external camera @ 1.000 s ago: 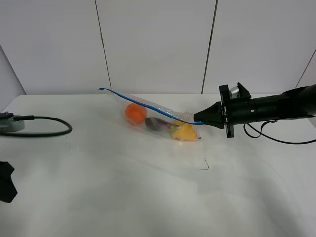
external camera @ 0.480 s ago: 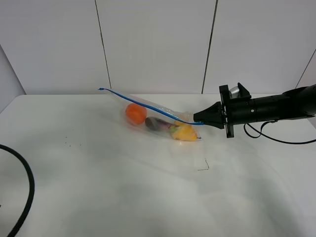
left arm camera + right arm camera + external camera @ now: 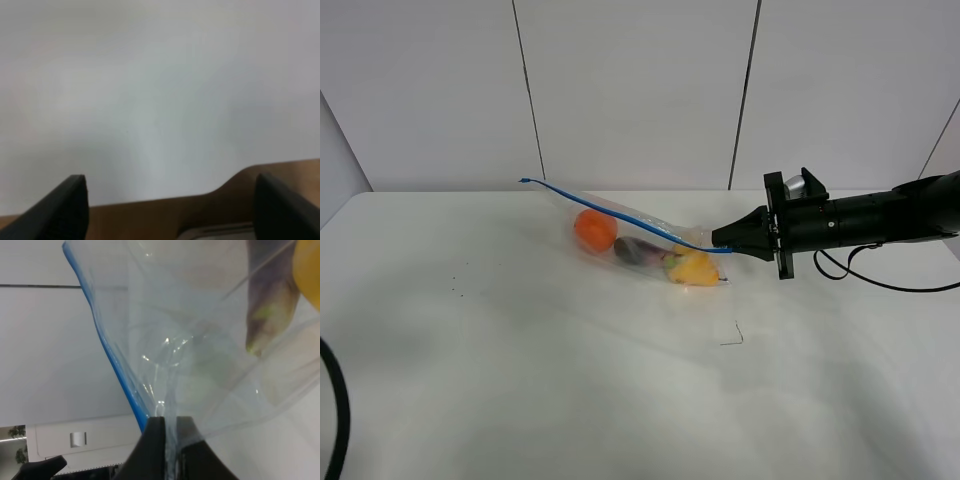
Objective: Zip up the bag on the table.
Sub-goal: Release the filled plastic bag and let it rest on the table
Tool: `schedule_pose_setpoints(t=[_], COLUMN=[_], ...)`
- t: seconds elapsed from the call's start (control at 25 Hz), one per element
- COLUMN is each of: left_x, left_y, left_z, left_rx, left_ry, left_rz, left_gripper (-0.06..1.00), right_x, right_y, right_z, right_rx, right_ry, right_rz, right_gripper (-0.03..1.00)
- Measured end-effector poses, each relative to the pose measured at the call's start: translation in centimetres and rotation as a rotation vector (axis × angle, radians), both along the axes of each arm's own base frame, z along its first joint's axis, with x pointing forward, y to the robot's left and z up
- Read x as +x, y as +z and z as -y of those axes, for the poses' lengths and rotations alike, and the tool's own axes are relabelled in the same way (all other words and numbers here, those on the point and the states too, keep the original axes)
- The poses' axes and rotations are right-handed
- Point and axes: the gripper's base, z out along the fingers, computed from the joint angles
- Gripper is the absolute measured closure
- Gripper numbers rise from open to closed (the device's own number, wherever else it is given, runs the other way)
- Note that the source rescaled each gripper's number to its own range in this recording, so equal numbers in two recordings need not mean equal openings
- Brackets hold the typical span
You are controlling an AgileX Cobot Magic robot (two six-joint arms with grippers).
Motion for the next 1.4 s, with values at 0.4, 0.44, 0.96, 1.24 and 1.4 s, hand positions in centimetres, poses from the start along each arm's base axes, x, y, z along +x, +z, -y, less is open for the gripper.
schedule_pose_setpoints(t=[0.4,0.44,0.96,1.24,1.4], left_x=[-1.9,-2.2,-5.8,-5.8,-5.8], left_y=[0.5,0.6,0.8,0.8,0.8], left_z=[0.2,0.2,0.0,0.0,0.0], left_rx=[-0.004,-0.004,-0.012,-0.011,-0.011], left_ry=[-0.052,-0.052,-0.052,-0.053,-0.053], left_rz=[0.122,0.142,0.368,0.369,0.369], left_gripper=[0.0,0.0,0.0,0.0,0.0], right_x=[0.0,0.0,0.0,-0.2,-0.4], right_y=[0.0,0.0,0.0,-0.2,-0.4], right_z=[0.0,0.0,0.0,0.0,0.1], right_rx=[0.0,-0.002,-0.004,-0.01,-0.028], right_ry=[0.0,0.002,0.005,0.006,0.019], right_rz=[-0.001,-0.001,-0.001,-0.048,-0.088], right_gripper=[0.97,0.97,0.97,0.71,0.12])
